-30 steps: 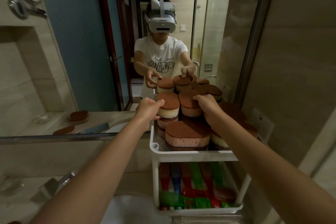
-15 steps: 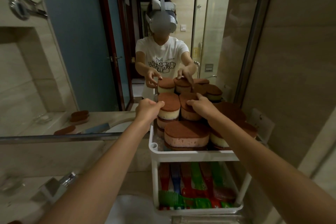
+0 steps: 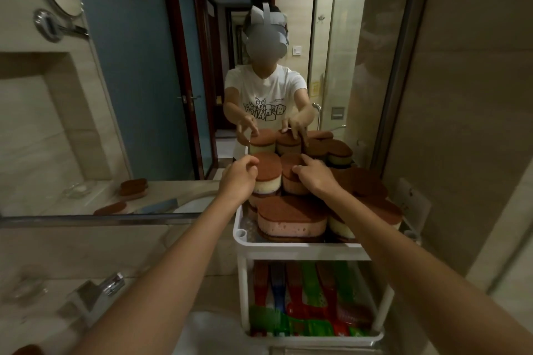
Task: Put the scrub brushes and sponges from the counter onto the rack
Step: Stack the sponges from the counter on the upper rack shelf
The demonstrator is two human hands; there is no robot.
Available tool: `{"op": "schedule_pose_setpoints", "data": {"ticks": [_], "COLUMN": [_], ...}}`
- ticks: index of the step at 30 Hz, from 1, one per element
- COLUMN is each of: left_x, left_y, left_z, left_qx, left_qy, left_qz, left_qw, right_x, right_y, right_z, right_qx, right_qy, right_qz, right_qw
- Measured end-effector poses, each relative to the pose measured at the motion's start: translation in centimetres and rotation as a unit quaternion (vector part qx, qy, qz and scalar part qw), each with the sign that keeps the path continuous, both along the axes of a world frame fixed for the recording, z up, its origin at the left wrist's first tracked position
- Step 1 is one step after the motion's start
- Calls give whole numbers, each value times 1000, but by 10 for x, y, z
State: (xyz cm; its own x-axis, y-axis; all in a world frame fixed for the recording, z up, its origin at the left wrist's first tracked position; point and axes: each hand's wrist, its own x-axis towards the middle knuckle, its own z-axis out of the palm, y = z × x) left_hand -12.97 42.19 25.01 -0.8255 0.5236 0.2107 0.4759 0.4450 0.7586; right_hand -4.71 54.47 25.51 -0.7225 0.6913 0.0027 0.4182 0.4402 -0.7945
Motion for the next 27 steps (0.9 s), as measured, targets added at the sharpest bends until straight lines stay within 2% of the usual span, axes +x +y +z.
{"op": "schedule_pose_setpoints", "data": {"ticks": [4, 9, 11, 13, 18, 21, 24, 27], "left_x": [3, 17, 19, 23, 22, 18, 7, -9], "left_y": [-3, -33, -59, -94, -206, -277, -344, -413], "left_z": [2, 8, 4, -8, -68, -116, -163, -209], "left_qx": [-21, 77, 89, 98, 156, 165, 123, 94], "left_qy": [26, 27, 16, -1, -103, -190, -262, -331], "left_qz": [4, 68, 81, 99, 142, 176, 208, 264], "left_qw": [999, 994, 993, 990, 972, 952, 935, 901], "right_x": [4, 18, 22, 25, 15, -2, -26, -58], "right_y": [-6, -46, -75, -112, -222, -292, -361, -424], "right_z": [6, 11, 9, -1, -56, -100, -133, -167], "right_qx": [10, 33, 9, -56, -193, -274, -338, -368], "right_qy": [76, 197, 243, 270, 212, 136, 59, -6], "right_qz": [-32, -23, 5, 49, 155, 208, 251, 253], "right_qw": [997, 980, 970, 960, 945, 929, 905, 895]}}
